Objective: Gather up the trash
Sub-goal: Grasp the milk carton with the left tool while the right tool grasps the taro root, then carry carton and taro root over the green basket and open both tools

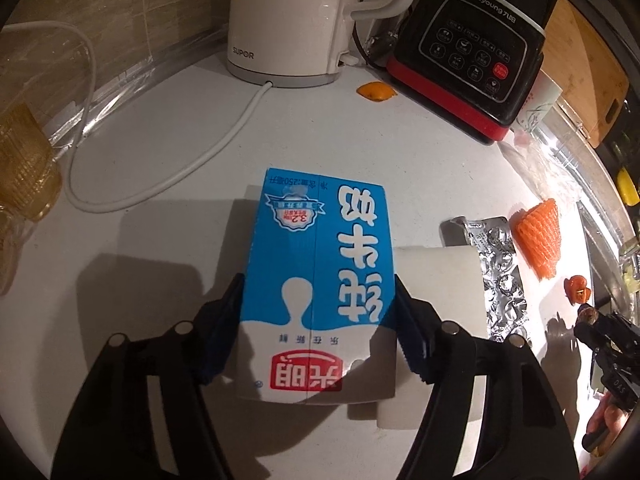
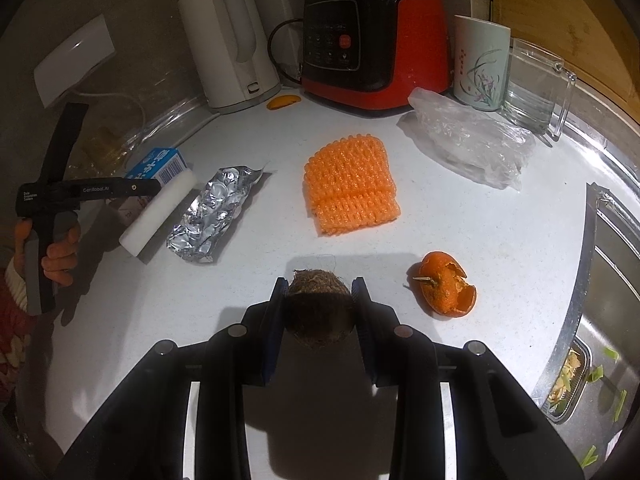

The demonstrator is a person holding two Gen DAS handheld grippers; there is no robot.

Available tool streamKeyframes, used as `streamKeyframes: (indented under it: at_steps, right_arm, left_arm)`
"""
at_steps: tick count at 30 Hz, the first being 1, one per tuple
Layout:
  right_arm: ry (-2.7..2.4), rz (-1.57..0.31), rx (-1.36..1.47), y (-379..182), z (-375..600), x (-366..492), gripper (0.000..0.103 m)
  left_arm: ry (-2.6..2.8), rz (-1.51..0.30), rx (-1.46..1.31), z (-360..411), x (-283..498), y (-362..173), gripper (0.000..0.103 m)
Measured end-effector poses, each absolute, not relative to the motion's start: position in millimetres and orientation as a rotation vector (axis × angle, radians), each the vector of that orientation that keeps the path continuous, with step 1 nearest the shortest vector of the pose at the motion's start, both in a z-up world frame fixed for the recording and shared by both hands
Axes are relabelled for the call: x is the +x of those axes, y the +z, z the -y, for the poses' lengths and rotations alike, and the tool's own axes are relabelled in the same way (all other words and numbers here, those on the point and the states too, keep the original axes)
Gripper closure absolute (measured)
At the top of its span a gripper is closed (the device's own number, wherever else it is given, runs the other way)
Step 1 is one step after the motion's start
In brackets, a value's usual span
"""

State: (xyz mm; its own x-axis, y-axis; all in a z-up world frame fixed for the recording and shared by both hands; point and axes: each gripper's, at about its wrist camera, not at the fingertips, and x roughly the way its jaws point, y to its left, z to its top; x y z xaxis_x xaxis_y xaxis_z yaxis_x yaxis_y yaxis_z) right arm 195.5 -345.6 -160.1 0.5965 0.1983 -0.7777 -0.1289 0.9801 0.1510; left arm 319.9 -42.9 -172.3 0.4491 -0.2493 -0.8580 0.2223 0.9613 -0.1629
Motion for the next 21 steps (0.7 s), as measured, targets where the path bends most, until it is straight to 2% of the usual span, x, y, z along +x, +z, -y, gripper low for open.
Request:
streamKeyframes:
  at_steps: [8,11,21]
  right_arm:
    - [0.191,-0.911,0.087,-157,345,191,0.07]
    - [0.195,-0.9,0.096,-150,346,184,0.07]
    - [0.183,-0.835,0.114,-94,343,97,0.07]
  left_arm:
    - [-0.3,-1.04,-0.064,37,313,-165,0.037]
    - [-0.295,-1.006,-0.062,38,299,-147,0.037]
    - [-0.373,-0.953,-0.025,86,178,-74,0.037]
